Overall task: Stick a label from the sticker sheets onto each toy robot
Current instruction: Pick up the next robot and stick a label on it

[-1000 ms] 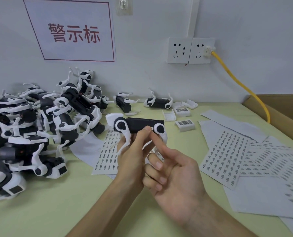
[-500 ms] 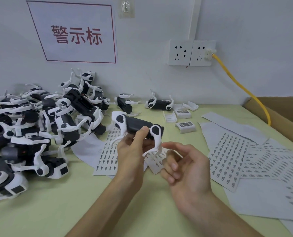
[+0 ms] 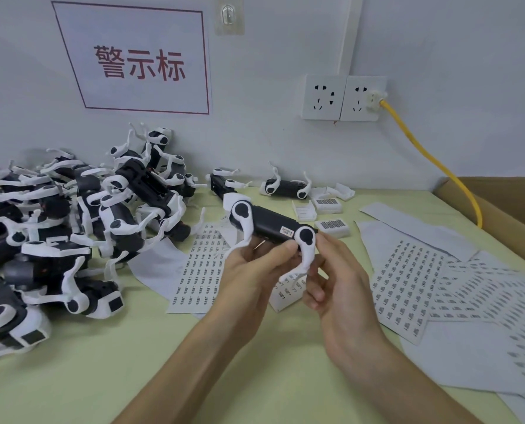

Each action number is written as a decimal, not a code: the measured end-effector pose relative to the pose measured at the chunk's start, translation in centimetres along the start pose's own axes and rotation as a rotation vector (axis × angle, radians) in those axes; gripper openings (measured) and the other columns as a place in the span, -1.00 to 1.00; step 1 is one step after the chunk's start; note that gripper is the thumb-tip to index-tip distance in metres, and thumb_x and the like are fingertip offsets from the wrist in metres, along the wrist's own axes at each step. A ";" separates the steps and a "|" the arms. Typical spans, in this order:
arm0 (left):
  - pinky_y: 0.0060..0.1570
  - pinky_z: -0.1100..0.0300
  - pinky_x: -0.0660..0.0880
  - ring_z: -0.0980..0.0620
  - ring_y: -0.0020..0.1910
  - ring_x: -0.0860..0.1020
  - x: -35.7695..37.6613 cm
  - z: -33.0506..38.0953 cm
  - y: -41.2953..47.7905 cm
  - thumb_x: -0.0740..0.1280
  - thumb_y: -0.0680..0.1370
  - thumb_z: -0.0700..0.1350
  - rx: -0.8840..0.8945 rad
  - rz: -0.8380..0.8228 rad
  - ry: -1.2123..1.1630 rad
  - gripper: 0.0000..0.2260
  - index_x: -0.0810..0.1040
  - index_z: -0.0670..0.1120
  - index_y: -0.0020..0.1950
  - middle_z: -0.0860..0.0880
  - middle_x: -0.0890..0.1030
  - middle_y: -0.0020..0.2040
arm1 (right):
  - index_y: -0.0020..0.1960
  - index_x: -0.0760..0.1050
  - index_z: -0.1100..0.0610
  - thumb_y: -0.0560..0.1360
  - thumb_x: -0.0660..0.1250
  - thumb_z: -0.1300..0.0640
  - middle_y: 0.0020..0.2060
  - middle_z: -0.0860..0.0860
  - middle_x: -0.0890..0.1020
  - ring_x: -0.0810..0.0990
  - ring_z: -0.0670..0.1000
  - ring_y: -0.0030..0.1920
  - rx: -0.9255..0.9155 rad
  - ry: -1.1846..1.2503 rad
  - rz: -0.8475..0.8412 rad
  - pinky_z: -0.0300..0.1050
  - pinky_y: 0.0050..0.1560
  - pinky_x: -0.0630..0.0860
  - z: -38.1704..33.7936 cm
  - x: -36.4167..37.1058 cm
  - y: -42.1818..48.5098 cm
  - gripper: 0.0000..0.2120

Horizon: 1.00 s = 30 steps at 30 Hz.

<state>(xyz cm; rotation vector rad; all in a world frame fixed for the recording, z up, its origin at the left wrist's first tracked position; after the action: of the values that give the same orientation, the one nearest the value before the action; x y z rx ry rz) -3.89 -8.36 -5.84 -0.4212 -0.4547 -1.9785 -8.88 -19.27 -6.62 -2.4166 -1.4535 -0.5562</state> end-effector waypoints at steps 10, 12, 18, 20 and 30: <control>-0.22 0.05 0.60 -0.18 -0.11 0.63 -0.3 -0.1 0.0 0.44 0.55 -0.17 0.008 0.004 -0.020 -0.91 0.58 -0.17 -0.05 -0.27 0.63 -0.07 | 0.01 0.65 0.05 0.56 0.38 0.07 -0.38 -0.03 0.44 0.23 -0.06 -0.49 -0.034 0.001 -0.023 -0.19 -0.49 0.23 0.1 0.0 0.2 -0.90; -0.26 0.15 0.59 -0.10 -0.19 0.65 -0.7 -0.2 0.1 0.48 0.52 -0.13 0.006 0.075 0.008 -0.83 0.58 -0.20 -0.04 -0.21 0.65 -0.14 | 0.02 0.65 0.07 0.55 0.39 0.08 -0.37 0.00 0.44 0.23 -0.05 -0.49 -0.038 -0.006 -0.033 -0.20 -0.50 0.23 0.3 0.1 0.1 -0.90; -0.08 0.00 0.52 -0.17 -0.21 0.55 -1.6 -0.8 0.4 0.29 0.64 -0.16 -0.025 0.173 0.071 -0.81 0.51 -0.27 -0.09 -0.23 0.56 -0.25 | 0.00 0.59 0.07 0.54 0.42 0.07 -0.41 0.02 0.44 0.24 -0.05 -0.50 -0.048 -0.065 -0.058 -0.21 -0.50 0.23 1.0 0.1 0.0 -0.91; 0.05 -0.12 0.45 -0.22 -0.15 0.49 -1.5 -0.7 0.5 0.31 0.61 -0.12 -0.040 0.136 0.066 -0.79 0.48 -0.25 -0.11 -0.25 0.52 -0.23 | 0.01 0.57 0.08 0.53 0.45 0.07 -0.42 0.01 0.45 0.26 -0.05 -0.51 -0.064 -0.089 -0.079 -0.21 -0.49 0.24 0.9 0.3 0.1 -0.88; -0.05 0.01 0.61 -0.13 -0.15 0.67 -2.0 -0.8 0.8 0.32 0.53 0.23 0.022 0.170 0.029 -0.51 0.66 -0.21 -0.07 -0.22 0.64 -0.17 | 0.05 0.54 0.12 0.52 0.47 0.00 -0.39 0.03 0.53 0.36 -0.08 -0.53 -0.100 -0.224 -0.155 -0.22 -0.47 0.29 0.3 0.6 1.0 -0.77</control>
<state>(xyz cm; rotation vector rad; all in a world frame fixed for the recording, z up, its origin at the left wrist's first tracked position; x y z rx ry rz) -2.46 -7.53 -7.38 -0.4034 -0.4081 -1.8119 -7.74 -19.16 -6.62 -2.5259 -1.7551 -0.4094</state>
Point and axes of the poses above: each hand's wrist, its own y-axis towards the middle knuckle, its own x-axis out of the palm, z = x × y, the point moved 6 cm from there along y, towards the middle knuckle
